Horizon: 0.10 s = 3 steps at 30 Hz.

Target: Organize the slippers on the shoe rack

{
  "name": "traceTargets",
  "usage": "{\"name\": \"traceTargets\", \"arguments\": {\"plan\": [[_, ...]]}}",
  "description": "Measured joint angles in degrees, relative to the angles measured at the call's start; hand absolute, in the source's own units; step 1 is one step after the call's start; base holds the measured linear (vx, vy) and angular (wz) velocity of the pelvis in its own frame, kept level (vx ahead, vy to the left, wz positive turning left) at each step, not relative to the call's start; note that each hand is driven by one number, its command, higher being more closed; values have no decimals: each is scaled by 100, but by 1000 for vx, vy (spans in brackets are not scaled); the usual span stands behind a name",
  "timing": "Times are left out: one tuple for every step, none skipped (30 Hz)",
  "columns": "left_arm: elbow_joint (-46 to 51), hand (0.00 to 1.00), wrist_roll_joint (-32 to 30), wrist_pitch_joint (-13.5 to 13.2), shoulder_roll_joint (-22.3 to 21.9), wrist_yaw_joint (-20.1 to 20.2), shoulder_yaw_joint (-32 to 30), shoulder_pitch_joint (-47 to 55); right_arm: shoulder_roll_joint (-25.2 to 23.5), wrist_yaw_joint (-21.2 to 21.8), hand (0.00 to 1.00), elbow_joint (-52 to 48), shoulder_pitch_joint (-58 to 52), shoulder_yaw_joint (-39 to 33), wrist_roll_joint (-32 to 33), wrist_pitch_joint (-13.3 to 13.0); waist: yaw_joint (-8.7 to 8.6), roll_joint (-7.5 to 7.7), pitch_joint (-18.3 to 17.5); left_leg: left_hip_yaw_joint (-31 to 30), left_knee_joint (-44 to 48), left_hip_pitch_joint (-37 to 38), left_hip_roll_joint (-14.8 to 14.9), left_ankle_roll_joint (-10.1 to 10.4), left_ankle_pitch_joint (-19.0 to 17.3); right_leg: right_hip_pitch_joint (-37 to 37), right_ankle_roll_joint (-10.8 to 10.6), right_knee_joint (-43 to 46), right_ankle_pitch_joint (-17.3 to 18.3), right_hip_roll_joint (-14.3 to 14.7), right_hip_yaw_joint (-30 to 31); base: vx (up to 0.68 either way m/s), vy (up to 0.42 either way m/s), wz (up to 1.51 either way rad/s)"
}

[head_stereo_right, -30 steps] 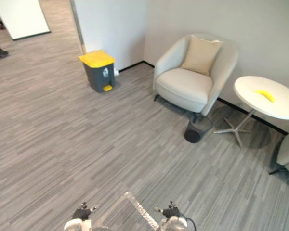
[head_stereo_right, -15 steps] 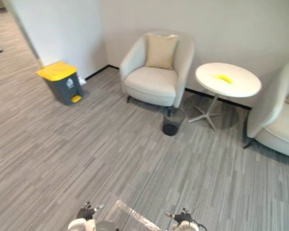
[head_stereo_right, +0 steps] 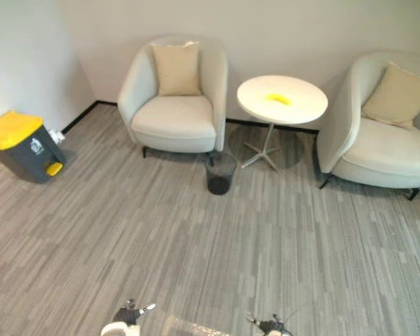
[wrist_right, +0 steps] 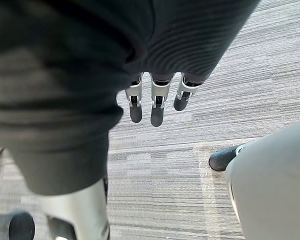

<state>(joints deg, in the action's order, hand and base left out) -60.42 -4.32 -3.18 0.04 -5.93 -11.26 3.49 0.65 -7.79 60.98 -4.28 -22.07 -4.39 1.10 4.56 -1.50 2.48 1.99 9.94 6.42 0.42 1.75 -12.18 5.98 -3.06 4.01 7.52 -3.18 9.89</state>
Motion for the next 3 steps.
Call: {"name": "traceTargets", "arguments": {"plan": [[-3, 0, -10, 4, -14, 0, 1, 6, 23, 6, 0, 27, -38, -16, 17, -1, -18, -23, -18, -23, 2, 10, 0, 0, 0, 15, 0, -22, 0, 0, -1, 88, -67, -14], [-4, 0, -10, 7, -33, 0, 2, 7, 56, -6, 0, 29, -37, -38, 40, -1, -41, -45, -32, -37, 18, 14, 2, 0, 0, 12, 0, -24, 0, 1, -2, 76, -58, -16], [-8, 0, -10, 10, -41, 0, 3, 8, 58, -1, 0, 34, -38, -38, 41, -1, -63, -63, -43, -49, 30, 27, 3, 0, 0, 17, 0, -24, 0, 3, -2, 57, -44, -13]]}}
